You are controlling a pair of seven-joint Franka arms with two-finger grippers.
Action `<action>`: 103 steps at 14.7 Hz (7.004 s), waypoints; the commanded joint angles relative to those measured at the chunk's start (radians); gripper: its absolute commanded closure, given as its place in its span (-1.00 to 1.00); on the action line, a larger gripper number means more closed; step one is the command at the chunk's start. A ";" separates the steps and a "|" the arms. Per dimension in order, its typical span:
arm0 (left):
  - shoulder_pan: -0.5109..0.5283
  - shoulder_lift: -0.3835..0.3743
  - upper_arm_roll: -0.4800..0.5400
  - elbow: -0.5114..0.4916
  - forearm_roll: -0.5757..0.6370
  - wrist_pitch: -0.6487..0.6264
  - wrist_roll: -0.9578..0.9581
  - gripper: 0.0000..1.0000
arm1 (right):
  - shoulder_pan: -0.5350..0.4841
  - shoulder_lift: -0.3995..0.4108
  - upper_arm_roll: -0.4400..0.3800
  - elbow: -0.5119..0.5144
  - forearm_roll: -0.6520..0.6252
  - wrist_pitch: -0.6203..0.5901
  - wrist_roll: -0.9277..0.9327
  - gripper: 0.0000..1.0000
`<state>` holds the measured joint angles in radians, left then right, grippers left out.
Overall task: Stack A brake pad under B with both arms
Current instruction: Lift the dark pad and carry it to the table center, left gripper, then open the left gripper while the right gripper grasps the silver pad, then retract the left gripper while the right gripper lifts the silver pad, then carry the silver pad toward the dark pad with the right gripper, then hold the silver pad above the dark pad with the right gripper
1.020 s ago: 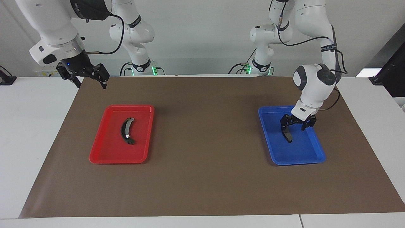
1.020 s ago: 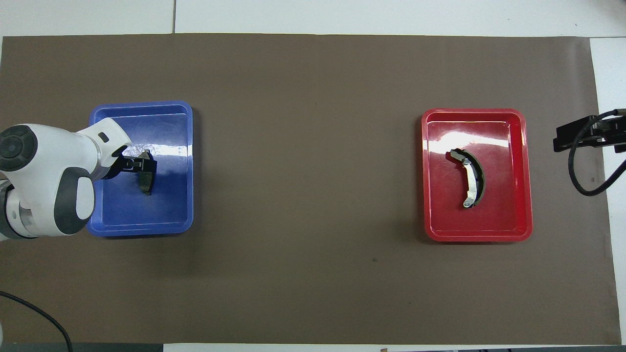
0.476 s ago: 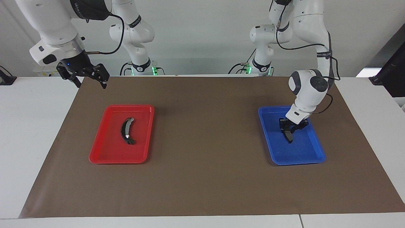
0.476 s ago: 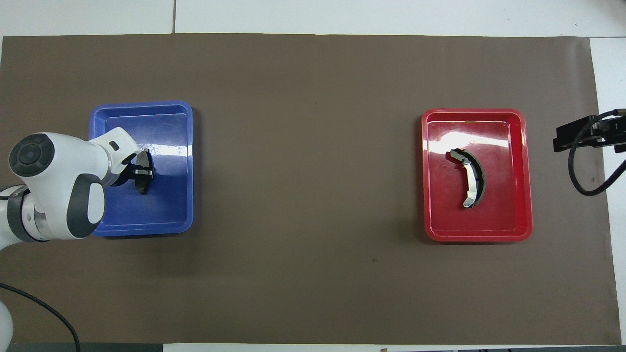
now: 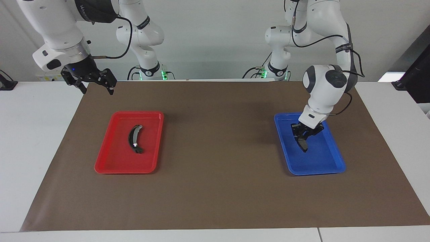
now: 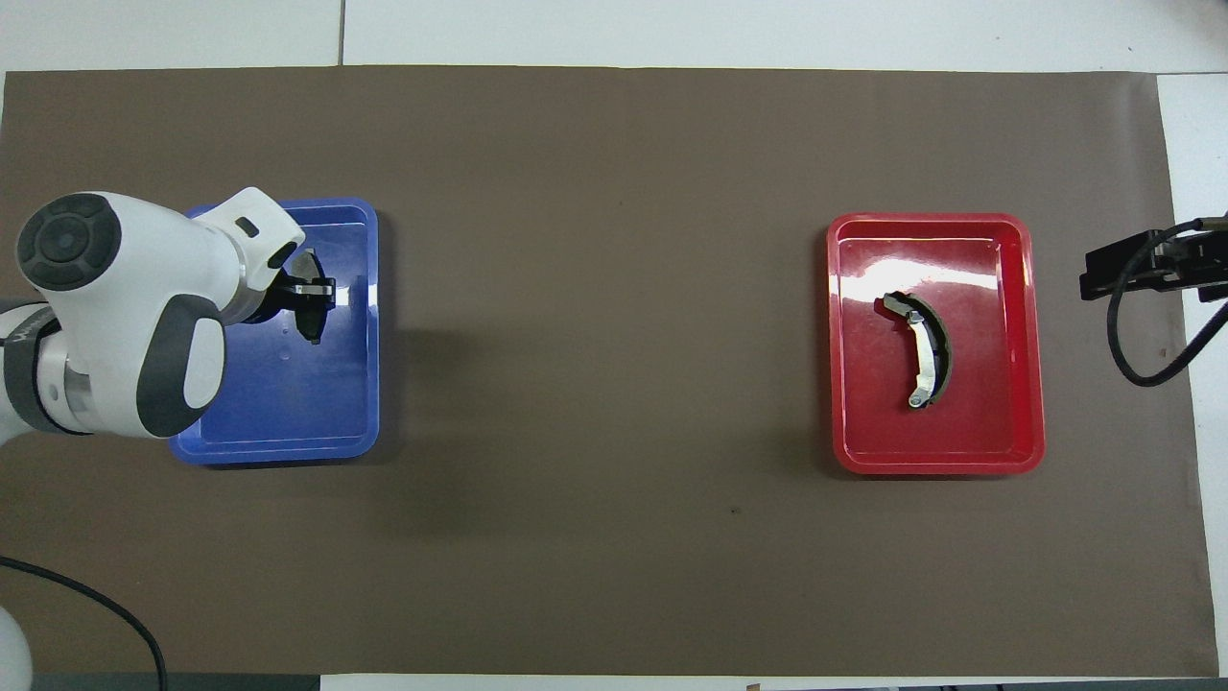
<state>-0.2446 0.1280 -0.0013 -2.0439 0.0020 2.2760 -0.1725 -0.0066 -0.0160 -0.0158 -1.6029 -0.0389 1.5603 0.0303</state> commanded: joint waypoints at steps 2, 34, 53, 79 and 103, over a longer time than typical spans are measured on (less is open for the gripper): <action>-0.197 0.116 0.014 0.138 0.044 -0.013 -0.243 0.56 | -0.027 -0.093 0.005 -0.196 0.001 0.157 -0.018 -1.00; 0.151 -0.149 0.023 0.174 0.092 -0.386 0.128 -0.97 | 0.008 0.149 0.004 -0.713 0.097 0.912 -0.204 -0.59; 0.248 -0.174 0.038 0.372 0.024 -0.696 0.288 -0.98 | 0.439 0.321 0.013 -0.226 0.074 0.613 0.394 1.00; 0.245 -0.188 0.035 0.347 0.024 -0.690 0.284 -0.99 | 0.659 0.604 0.014 -0.014 0.030 0.742 0.652 1.00; 0.232 -0.188 0.032 0.347 0.026 -0.687 0.288 -0.99 | 0.649 0.613 0.008 0.041 0.022 0.658 0.665 0.95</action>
<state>-0.0073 -0.0598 0.0264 -1.7035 0.0406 1.6002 0.1010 0.6482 0.6001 -0.0063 -1.5671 0.0076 2.2381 0.6597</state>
